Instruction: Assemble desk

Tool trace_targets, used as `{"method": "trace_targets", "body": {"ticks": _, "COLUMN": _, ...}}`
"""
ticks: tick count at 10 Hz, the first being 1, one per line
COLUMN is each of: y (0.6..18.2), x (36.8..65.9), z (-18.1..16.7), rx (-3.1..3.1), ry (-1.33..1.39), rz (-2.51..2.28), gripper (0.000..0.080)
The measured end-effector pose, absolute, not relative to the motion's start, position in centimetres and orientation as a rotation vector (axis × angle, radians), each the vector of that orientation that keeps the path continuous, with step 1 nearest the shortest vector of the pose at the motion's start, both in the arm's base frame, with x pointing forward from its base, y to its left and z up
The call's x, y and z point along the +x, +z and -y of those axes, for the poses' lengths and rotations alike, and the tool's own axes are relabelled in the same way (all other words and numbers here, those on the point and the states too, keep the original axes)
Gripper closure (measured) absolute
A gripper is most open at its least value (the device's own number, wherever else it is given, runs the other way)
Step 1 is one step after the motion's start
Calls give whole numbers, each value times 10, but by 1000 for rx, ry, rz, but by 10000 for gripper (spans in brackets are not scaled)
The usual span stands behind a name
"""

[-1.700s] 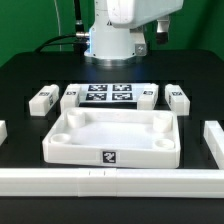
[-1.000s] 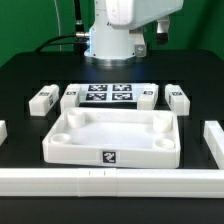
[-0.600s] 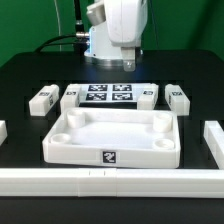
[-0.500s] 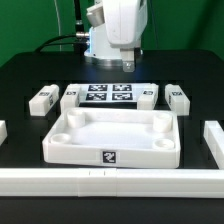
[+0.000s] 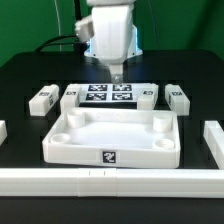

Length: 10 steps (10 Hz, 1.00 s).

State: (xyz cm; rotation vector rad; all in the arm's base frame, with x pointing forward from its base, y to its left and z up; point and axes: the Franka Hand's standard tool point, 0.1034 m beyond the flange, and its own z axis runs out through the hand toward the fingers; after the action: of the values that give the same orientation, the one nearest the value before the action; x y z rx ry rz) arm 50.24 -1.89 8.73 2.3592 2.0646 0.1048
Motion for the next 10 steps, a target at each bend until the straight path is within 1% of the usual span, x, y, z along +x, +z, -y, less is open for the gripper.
{"method": "trace_targets", "body": {"ticks": 3, "y": 52, "x": 494, "z": 35, "rx": 2392, "ry": 97, "rz": -2044, "gripper": 150}}
{"method": "trace_targets", "body": {"ticks": 5, "y": 23, "x": 482, "z": 40, "rx": 2438, "ry": 56, "rz": -2045, "gripper": 150}}
{"method": "trace_targets", "body": {"ticks": 7, "y": 10, "x": 475, "z": 40, "rx": 2458, "ry": 35, "rz": -2049, "gripper": 150}}
{"method": "trace_targets", "body": {"ticks": 8, "y": 7, "x": 474, "z": 41, "rx": 2465, "ry": 31, "rz": -2047, "gripper": 150}}
{"method": "trace_targets", "body": {"ticks": 10, "y": 6, "x": 473, "z": 42, "rx": 2468, "ry": 28, "rz": -2046, "gripper": 150}}
